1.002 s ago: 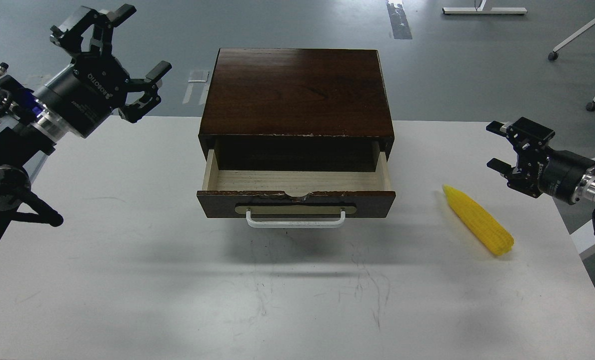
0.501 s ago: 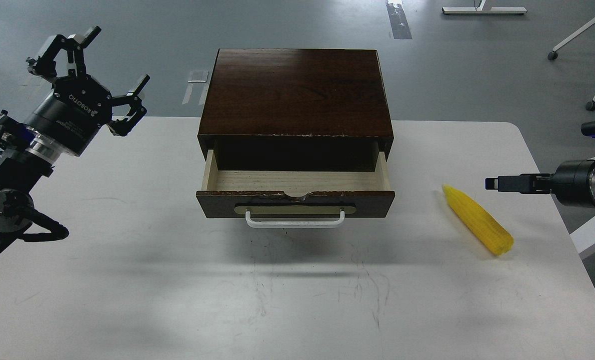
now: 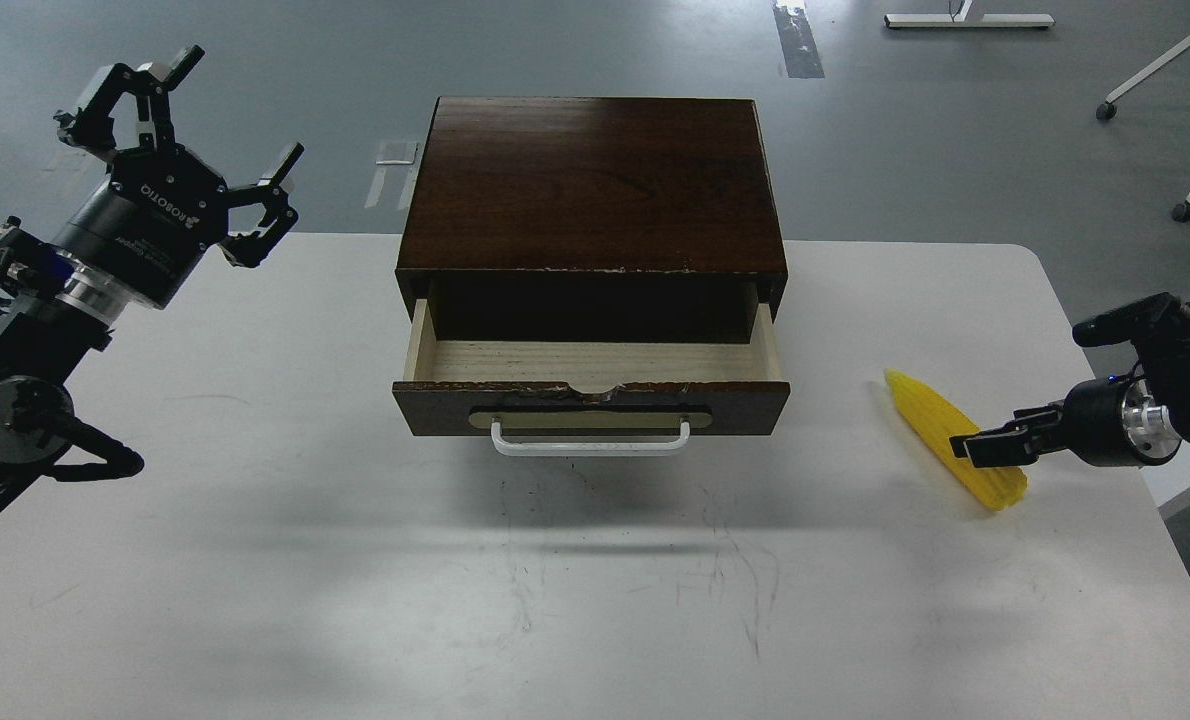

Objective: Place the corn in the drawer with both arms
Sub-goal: 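Reach the right gripper to the yellow corn cob and grasp it, then lift the corn with the right gripper and carry it over the drawer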

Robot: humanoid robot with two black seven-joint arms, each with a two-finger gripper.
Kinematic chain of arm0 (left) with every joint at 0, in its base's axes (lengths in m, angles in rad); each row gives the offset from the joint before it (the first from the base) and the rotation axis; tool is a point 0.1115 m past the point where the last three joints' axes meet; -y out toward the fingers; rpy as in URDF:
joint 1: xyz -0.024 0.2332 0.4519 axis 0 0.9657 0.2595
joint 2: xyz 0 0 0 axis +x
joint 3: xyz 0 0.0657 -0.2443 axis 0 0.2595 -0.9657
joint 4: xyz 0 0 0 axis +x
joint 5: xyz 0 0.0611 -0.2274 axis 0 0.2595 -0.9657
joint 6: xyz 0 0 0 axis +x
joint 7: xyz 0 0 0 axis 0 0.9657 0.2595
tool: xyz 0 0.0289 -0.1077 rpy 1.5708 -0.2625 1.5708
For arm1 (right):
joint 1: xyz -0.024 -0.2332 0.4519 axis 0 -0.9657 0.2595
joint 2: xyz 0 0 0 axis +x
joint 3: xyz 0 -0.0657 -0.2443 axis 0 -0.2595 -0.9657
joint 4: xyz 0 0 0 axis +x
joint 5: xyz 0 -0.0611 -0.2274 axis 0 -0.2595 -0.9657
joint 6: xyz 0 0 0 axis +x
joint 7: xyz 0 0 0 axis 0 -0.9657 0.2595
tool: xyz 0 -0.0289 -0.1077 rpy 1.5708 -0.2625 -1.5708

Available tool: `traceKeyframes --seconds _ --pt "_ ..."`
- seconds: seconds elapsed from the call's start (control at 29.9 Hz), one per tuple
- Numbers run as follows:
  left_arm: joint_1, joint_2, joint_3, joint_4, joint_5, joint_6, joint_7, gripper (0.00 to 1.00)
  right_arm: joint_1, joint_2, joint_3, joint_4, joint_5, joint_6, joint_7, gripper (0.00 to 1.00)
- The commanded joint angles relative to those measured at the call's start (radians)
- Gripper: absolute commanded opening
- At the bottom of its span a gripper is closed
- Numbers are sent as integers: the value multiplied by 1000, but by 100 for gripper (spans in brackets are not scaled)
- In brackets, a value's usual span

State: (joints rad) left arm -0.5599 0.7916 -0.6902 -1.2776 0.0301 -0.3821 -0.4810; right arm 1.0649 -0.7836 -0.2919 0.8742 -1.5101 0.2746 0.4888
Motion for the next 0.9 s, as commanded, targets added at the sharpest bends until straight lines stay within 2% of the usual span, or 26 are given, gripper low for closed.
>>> traceKeyframes --seconds 0.0,0.03,0.07,0.23,0.47,0.67,0.74,0.87 --pt "0 0 -2 0 1 -1 1 98 -5 0 -7 3 1 -5 0 52" --pt "0 -2 -2 0 1 -3 1 98 -5 0 -15 5 1 -6 0 32" --pt "0 -3 -2 0 1 -4 2 98 -5 0 -21 6 1 -9 0 17" --pt "0 -5 -5 -3 2 -6 1 98 -6 0 -35 8 1 -12 0 0" --pt "2 0 -9 -3 2 -18 1 98 72 -40 -33 64 4 -14 0 0" --pt "0 0 -17 -3 2 -18 1 98 355 -126 -41 216 7 -8 0 0" --pt "0 -2 -17 -3 4 -18 1 98 479 -128 -47 256 13 -3 0 0" --pt "0 0 -18 -3 4 -20 1 98 608 -102 -65 273 18 0 0 0"
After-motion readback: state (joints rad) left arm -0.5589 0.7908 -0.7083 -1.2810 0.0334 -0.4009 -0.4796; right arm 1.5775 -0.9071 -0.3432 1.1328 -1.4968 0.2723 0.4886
